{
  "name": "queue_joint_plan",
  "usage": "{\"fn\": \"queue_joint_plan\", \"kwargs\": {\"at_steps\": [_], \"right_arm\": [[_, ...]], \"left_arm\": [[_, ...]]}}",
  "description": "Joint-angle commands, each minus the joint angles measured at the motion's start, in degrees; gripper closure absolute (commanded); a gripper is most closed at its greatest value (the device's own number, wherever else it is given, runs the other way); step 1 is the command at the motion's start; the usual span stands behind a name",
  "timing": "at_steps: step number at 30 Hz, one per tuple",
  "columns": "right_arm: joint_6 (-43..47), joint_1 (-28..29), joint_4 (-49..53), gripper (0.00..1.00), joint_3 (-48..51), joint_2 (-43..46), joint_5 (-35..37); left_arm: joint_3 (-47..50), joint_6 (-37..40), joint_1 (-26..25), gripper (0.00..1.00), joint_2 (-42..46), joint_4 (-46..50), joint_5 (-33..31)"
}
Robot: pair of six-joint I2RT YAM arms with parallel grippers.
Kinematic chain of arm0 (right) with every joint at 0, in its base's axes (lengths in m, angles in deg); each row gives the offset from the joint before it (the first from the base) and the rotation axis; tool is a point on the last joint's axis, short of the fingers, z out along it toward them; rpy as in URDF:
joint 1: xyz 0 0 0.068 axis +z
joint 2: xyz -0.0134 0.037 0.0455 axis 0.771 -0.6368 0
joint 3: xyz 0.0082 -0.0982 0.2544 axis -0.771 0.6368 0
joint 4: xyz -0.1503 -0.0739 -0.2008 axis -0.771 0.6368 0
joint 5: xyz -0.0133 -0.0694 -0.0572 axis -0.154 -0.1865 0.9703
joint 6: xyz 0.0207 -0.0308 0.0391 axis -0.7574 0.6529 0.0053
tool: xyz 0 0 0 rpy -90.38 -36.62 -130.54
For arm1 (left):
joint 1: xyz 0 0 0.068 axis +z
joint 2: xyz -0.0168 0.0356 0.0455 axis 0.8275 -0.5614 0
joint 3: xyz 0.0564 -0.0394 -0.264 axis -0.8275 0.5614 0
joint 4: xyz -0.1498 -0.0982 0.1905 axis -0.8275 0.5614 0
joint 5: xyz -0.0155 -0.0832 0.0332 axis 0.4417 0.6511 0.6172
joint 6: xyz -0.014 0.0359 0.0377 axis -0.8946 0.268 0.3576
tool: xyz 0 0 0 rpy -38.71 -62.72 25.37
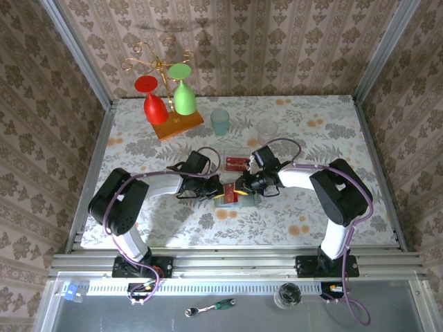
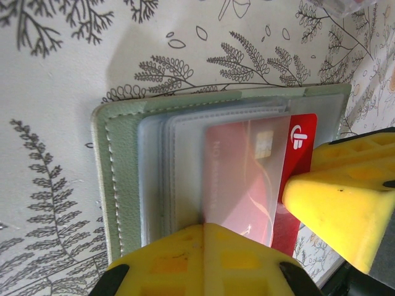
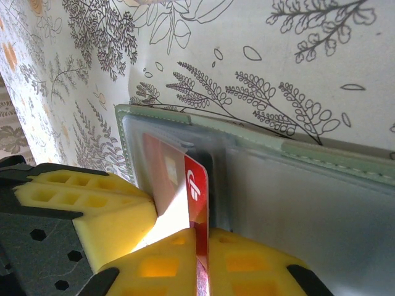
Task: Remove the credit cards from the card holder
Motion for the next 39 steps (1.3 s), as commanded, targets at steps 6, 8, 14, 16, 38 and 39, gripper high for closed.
{"fn": "queue_joint_plan", "kwargs": {"at_steps": [6,8,14,16,38,39], "right_arm": [[1.78,-0.12,1.92,0.91,1.41,1.32,1.11],[2.22,-0.48,2.53,0.91,1.75,1.97,1.41],[3.54,-1.76,4.42,0.92,2.81,4.18,2.0],[3.96,-2.14,5.12,0.92,3.09,5.04,2.26],[22.94,-3.13,24.36,1.0,-7.27,10.77,11.29],[25.28,-3.16,25.08,1.0,-8.22,10.78,11.81]], "left_arm": [[0.42,0.98,0.19,1.0,-1.46,1.92,-0.22],[0.43,1.02,0.2,1.0,-1.37,1.93,-0.28],[0.51,0.99,0.19,1.0,-1.12,1.97,-0.29],[0.46,0.98,0.19,1.0,-0.99,2.0,-0.36],[-1.34,-1.23,1.06,1.0,3.64,0.24,1.37],[-1.14,-1.07,1.28,1.0,4.04,0.46,1.21]]}}
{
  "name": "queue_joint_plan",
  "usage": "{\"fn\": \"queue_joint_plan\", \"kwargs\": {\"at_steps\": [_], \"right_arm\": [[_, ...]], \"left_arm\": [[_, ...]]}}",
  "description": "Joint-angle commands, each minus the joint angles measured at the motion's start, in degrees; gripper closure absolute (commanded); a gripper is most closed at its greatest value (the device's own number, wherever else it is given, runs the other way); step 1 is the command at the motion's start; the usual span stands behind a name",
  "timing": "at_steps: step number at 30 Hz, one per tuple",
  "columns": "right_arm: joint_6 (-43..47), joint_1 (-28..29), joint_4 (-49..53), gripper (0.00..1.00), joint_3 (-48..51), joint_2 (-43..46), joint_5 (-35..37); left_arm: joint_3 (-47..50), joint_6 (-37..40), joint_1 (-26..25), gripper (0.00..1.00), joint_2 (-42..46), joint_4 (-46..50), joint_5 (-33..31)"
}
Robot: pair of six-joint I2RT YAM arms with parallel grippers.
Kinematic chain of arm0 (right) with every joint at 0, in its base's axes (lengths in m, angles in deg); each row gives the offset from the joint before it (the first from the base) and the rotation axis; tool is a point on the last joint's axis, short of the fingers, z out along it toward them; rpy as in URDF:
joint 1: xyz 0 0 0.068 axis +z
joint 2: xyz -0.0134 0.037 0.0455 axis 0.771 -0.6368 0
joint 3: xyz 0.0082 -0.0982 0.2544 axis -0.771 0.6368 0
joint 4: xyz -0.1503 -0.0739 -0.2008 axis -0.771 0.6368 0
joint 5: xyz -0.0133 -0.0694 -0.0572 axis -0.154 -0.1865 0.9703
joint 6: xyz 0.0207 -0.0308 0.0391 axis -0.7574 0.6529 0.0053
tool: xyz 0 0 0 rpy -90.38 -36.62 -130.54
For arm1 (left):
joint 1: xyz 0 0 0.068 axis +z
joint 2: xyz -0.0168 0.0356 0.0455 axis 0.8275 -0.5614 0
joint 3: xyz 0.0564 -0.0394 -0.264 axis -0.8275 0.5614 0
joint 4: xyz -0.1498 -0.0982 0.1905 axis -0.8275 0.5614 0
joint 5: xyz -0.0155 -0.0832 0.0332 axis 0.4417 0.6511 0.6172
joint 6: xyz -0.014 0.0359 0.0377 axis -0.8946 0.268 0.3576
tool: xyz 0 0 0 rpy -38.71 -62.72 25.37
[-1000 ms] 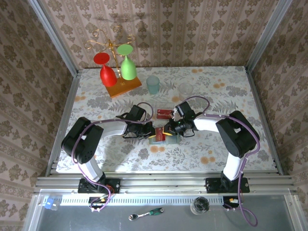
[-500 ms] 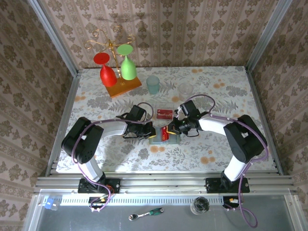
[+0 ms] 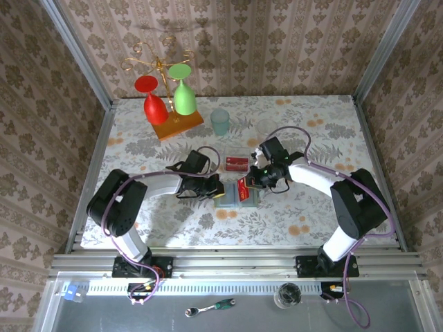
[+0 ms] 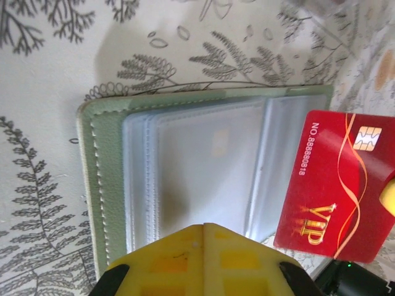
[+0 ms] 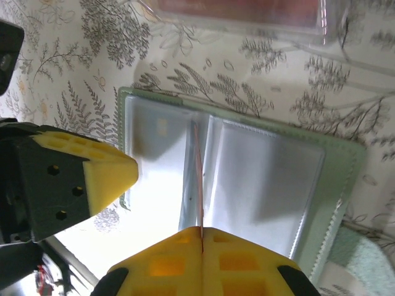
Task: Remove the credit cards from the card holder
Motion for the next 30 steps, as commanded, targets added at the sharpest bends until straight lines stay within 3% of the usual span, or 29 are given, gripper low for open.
{"fn": "queue_joint_plan", "kwargs": {"at_steps": [1,18,30], "right_arm": [[10.27,-0.22,6.21,1.0,-3.92,1.04,4.15],[65.69,1.27,26.53,1.0,-27.52,-6.33,16.48],[76.83,1.96,34.54,1.0,-45.73,-19.87,19.12]], "left_arm": [[-1.01,-0.19,1.03,1.0,3.04,1.01,0.21],[5.51,1.26,4.65,1.0,10.5,3.18,-2.02],[7.71,1.67,6.63,1.0,12.42,3.92,-2.38]]}}
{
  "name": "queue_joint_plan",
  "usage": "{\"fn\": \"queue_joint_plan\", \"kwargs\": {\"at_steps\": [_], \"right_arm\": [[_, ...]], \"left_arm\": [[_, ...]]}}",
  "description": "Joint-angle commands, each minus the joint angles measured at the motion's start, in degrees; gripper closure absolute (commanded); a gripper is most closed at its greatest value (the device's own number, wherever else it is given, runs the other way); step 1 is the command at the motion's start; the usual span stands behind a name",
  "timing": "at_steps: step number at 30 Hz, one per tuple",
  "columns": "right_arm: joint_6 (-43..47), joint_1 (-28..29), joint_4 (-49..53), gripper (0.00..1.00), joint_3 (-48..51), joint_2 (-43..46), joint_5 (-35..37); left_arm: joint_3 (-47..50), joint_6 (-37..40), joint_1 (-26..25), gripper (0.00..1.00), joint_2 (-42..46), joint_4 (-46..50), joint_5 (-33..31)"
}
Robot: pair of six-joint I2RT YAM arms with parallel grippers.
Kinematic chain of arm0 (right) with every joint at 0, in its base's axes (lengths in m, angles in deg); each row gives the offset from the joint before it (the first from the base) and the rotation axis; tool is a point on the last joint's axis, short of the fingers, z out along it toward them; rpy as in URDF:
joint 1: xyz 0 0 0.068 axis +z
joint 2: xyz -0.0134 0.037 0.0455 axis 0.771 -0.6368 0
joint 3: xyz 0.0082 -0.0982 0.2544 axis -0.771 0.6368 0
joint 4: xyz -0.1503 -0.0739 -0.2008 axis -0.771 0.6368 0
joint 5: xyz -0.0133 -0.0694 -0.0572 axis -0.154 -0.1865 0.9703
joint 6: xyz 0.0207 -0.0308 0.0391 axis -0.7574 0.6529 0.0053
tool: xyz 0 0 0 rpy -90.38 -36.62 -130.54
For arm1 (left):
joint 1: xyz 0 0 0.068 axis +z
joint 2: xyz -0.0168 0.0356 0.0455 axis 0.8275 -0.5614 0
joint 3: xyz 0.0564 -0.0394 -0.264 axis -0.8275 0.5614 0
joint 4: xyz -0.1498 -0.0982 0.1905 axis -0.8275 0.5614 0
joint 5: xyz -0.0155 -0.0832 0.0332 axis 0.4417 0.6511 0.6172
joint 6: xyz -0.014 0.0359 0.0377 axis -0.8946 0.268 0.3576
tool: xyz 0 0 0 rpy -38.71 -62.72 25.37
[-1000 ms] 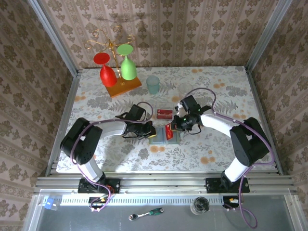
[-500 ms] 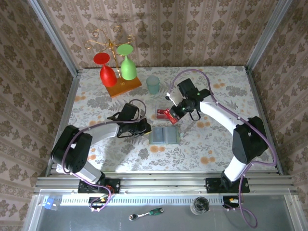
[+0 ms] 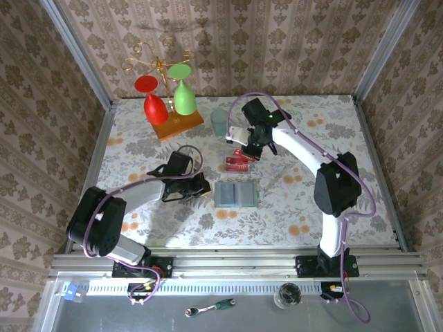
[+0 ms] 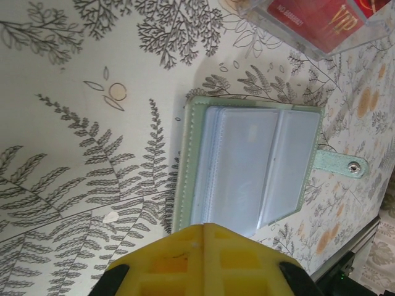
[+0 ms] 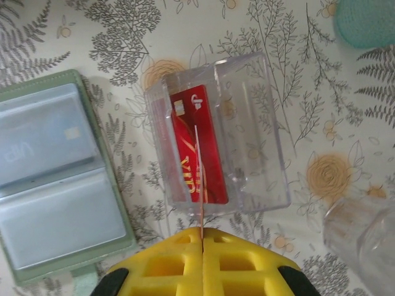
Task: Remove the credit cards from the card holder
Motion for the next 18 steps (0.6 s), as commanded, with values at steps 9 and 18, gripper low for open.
{"fn": "queue_joint_plan", "kwargs": {"at_steps": [9,18], "right_arm": [[5.71,1.95,8.2,1.0,-14.0,-10.27,0.21],[5.53,2.4,9.56,1.0,-16.3,-14.22,0.41]], "left_arm": [[0.99,1.64,2.13,1.0,0.39,0.64,0.33],[1.45,1.75,2.93,1.0,-0.26,0.29,0.88]]}}
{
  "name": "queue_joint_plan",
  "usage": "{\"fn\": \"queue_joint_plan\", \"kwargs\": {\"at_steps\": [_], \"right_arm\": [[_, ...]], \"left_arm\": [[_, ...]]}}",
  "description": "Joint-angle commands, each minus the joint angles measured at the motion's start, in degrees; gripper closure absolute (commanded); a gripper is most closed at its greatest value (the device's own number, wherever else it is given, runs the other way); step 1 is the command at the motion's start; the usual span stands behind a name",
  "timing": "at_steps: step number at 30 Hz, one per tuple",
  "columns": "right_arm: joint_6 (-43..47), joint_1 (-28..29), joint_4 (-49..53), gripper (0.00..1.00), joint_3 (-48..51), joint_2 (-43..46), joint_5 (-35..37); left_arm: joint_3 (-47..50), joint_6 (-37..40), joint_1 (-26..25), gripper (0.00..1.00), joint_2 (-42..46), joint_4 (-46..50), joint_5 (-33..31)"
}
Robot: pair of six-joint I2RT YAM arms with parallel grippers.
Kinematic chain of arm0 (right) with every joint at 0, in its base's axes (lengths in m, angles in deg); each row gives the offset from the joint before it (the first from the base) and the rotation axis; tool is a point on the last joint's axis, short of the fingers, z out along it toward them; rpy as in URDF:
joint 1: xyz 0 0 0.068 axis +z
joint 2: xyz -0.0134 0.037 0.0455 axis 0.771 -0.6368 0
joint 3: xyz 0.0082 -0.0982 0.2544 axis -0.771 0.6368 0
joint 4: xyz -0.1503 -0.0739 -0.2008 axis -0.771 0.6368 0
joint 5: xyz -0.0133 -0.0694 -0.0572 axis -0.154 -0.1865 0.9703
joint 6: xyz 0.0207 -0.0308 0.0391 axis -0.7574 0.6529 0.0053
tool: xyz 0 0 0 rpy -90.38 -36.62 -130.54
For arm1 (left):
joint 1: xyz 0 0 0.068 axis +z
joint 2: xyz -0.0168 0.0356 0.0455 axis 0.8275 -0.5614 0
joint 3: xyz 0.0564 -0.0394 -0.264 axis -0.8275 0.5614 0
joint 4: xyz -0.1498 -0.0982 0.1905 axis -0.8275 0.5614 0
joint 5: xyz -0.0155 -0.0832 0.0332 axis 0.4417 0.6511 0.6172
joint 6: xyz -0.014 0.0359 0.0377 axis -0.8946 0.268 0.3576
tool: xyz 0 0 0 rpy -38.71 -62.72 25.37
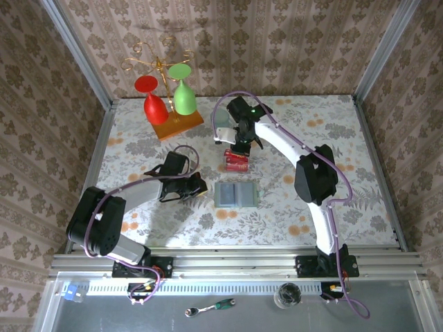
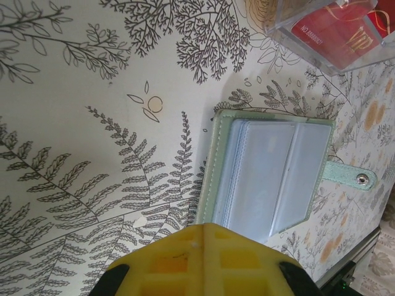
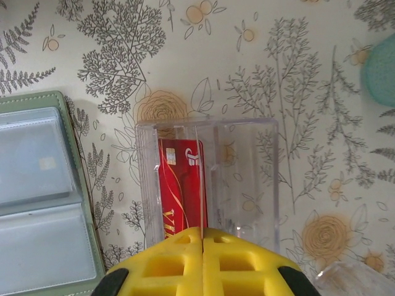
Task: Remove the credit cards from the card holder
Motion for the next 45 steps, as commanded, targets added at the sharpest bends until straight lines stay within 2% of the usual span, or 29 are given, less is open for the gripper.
{"fn": "queue_joint_plan", "kwargs": {"at_steps": [1,5,9,13,24,32,45], "right_arm": [[0.58,0.19,3.19,1.0,-0.96,-1.58,0.12],[0.2,0.19,2.26,1.0,0.22,-1.97,0.85],[-0.24,0.19,1.86,0.91,0.61,-1.89,1.71],[-0.33,0.22,2.03,0.87,1.01,-1.2,2.78],[-2.66,0.31,-0.68,0.86,5.52,4.05,5.79],[-13.57,1.2,-8.3,0.85,14.47,10.7,2.67],[-38.02,4.42,-23.02,0.82,34.2,23.16,-2.14]], "left_arm": [[0.68,1.29,0.41,1.0,-0.32,0.23,0.75],[0.77,1.22,0.57,1.0,-1.03,-0.25,1.03],[0.68,1.0,0.52,1.0,-1.74,-0.87,1.33],[0.42,1.12,0.55,1.0,-2.31,-1.09,1.64],[0.24,1.02,0.54,1.0,-2.81,-1.84,2.09],[-0.35,0.5,-0.42,1.0,-4.01,-3.2,2.16],[-1.77,-0.64,-3.84,1.0,-6.29,-5.08,1.26]]}}
